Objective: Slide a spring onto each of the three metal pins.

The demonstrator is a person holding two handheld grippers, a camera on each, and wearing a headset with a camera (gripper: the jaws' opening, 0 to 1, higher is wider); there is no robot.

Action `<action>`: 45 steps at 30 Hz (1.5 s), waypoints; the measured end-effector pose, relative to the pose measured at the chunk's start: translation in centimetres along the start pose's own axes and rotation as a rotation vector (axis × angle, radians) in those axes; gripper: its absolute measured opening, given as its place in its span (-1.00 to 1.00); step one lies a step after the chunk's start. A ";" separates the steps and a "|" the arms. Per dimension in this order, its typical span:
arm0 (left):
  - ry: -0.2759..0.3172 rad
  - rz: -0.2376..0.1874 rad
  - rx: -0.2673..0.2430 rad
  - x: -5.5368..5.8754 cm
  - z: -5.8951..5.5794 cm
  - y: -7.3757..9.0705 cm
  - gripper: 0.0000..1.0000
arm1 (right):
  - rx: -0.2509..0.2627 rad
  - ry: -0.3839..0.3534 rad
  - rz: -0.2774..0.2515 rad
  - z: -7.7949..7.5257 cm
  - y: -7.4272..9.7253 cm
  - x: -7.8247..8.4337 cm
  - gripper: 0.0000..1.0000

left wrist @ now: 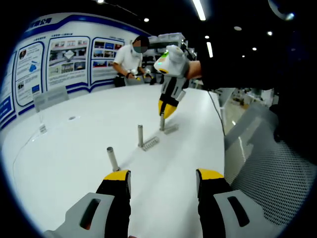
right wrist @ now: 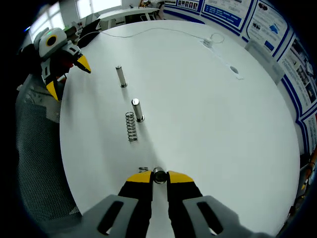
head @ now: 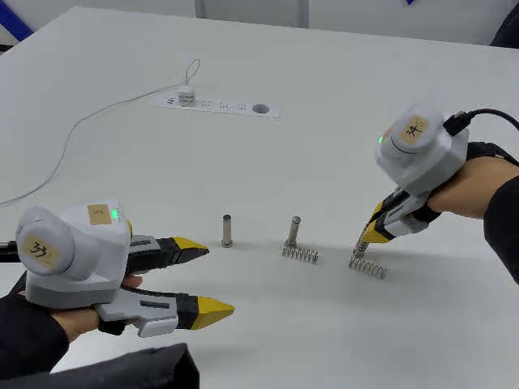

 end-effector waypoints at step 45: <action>-0.010 0.004 0.004 -0.1 0.0 -0.1 0.07 | -0.048 0.010 0.038 2.7 -1.9 3.9 -0.70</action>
Point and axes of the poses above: the centre of the closed fingertips' face, and the gripper's own axes: y roughly backward along the fingers, z roughly to its left, x roughly out of its underside, the point moved 1 cm from there along y, roughly backward along the fingers, and after that the axes turned 3 degrees about y, right-handed, at the moved point
